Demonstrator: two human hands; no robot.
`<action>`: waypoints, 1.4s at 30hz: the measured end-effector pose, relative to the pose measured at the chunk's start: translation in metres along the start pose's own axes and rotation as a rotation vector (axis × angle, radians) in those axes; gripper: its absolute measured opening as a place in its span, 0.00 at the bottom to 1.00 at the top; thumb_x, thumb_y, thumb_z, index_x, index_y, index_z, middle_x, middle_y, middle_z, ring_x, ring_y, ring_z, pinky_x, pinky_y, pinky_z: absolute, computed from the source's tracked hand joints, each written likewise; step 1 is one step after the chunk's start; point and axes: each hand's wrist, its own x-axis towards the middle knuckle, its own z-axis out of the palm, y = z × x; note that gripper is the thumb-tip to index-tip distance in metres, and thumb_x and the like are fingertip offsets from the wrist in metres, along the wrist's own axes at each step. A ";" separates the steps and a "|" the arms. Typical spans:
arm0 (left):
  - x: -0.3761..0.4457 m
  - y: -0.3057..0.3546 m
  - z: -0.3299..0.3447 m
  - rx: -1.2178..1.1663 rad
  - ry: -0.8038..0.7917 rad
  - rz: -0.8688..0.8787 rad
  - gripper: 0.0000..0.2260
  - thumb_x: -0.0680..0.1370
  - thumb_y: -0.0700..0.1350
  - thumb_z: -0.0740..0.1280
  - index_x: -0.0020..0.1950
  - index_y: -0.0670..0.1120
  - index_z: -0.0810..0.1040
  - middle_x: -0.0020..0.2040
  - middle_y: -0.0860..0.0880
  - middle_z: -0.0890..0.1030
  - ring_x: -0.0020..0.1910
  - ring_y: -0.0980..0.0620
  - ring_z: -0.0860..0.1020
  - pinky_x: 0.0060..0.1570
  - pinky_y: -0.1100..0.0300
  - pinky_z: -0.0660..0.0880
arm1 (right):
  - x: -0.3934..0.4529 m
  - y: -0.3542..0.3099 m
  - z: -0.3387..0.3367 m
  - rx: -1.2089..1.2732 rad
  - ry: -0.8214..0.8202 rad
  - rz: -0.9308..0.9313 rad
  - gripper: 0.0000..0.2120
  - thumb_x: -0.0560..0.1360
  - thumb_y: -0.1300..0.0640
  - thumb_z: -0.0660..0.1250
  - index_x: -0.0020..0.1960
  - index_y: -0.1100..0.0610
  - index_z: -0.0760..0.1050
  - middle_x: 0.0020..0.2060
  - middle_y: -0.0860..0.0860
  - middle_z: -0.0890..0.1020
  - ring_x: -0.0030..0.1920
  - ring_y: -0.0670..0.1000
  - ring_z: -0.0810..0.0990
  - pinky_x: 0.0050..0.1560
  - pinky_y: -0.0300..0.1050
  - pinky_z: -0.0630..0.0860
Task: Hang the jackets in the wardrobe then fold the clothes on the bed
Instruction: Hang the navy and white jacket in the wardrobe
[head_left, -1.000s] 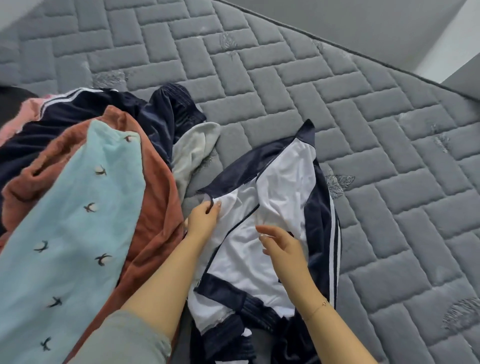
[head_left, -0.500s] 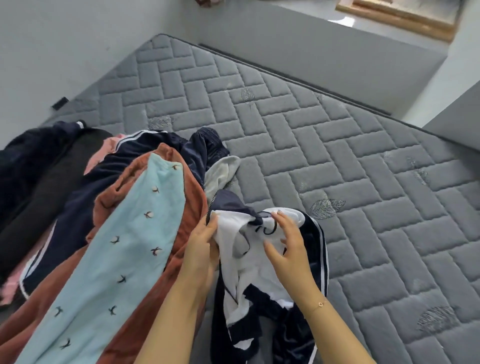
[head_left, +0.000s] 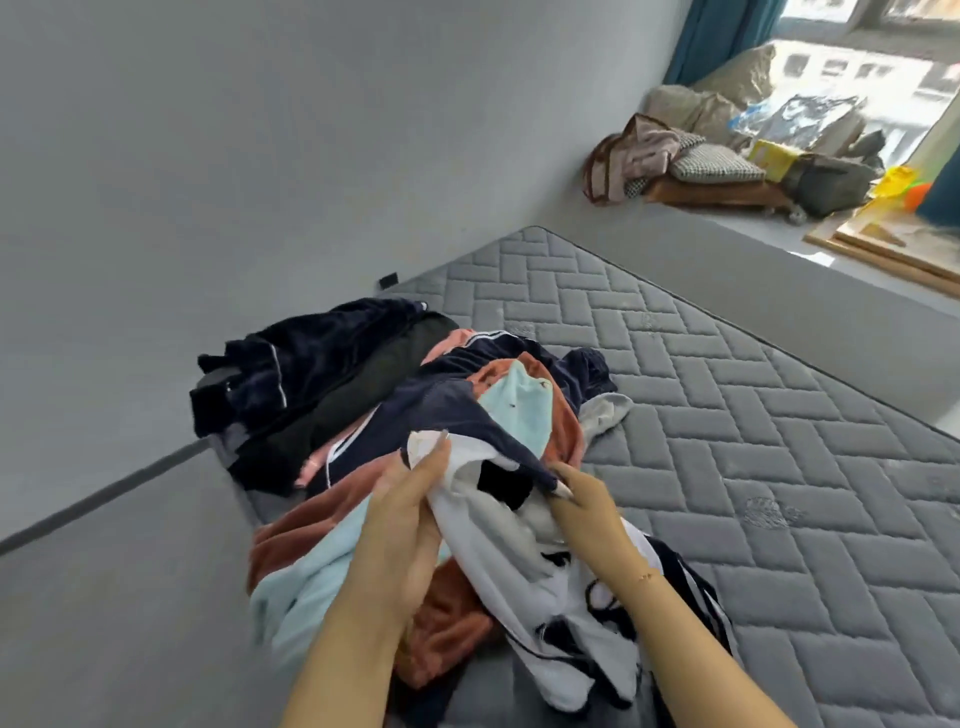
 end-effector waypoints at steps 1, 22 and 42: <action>-0.021 0.018 -0.025 0.014 0.020 0.056 0.14 0.75 0.45 0.68 0.59 0.42 0.82 0.56 0.39 0.83 0.53 0.46 0.82 0.47 0.58 0.80 | -0.010 -0.026 0.023 0.025 -0.012 -0.043 0.13 0.75 0.69 0.61 0.46 0.54 0.79 0.39 0.53 0.83 0.38 0.43 0.76 0.42 0.43 0.72; -0.499 0.240 -0.359 0.386 1.403 0.793 0.05 0.79 0.48 0.69 0.53 0.49 0.80 0.48 0.51 0.84 0.51 0.54 0.82 0.52 0.59 0.76 | -0.277 -0.437 0.415 0.143 -1.300 -0.701 0.13 0.77 0.45 0.69 0.47 0.55 0.79 0.41 0.50 0.81 0.45 0.47 0.79 0.50 0.42 0.73; -0.826 0.213 -0.473 -0.156 1.909 0.601 0.15 0.68 0.51 0.78 0.54 0.54 0.85 0.53 0.51 0.85 0.55 0.52 0.82 0.61 0.55 0.73 | -0.609 -0.523 0.775 0.107 -2.214 -0.997 0.10 0.77 0.56 0.69 0.42 0.63 0.77 0.28 0.50 0.63 0.30 0.46 0.62 0.33 0.40 0.61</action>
